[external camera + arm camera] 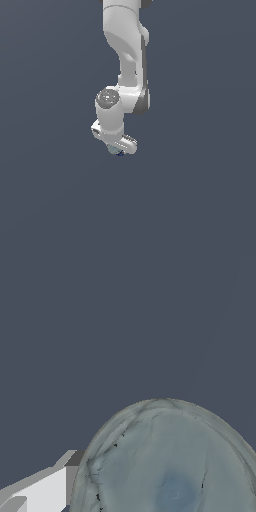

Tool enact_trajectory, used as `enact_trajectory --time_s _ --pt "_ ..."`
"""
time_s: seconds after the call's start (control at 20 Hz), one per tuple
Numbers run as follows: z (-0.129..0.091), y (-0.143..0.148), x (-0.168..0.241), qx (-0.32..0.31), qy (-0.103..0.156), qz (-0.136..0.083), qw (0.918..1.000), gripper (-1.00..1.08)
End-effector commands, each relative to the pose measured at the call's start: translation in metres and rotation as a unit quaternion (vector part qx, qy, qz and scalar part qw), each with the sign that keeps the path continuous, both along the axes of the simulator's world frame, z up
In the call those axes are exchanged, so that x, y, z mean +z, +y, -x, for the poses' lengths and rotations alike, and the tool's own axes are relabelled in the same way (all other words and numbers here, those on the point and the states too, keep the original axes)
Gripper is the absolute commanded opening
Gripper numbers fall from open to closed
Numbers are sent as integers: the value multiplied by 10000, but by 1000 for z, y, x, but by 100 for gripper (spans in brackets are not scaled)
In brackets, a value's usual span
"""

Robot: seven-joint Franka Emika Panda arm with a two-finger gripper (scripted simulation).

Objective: Pick up the object and move it to a goal position.

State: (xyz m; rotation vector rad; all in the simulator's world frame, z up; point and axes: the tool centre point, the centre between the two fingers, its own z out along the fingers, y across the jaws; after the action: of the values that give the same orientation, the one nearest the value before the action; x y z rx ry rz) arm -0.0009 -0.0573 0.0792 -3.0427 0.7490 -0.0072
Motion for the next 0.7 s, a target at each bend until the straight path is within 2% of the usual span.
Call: enact_trajectory --time_s 0.0,0.35,0.65 --pt "-10 -28 -3 -80 30 30 10000 -100" --pt "-44 -66 -2 -78 32 32 10000 -100" --pt "-62 -86 -2 -78 32 32 10000 -100"
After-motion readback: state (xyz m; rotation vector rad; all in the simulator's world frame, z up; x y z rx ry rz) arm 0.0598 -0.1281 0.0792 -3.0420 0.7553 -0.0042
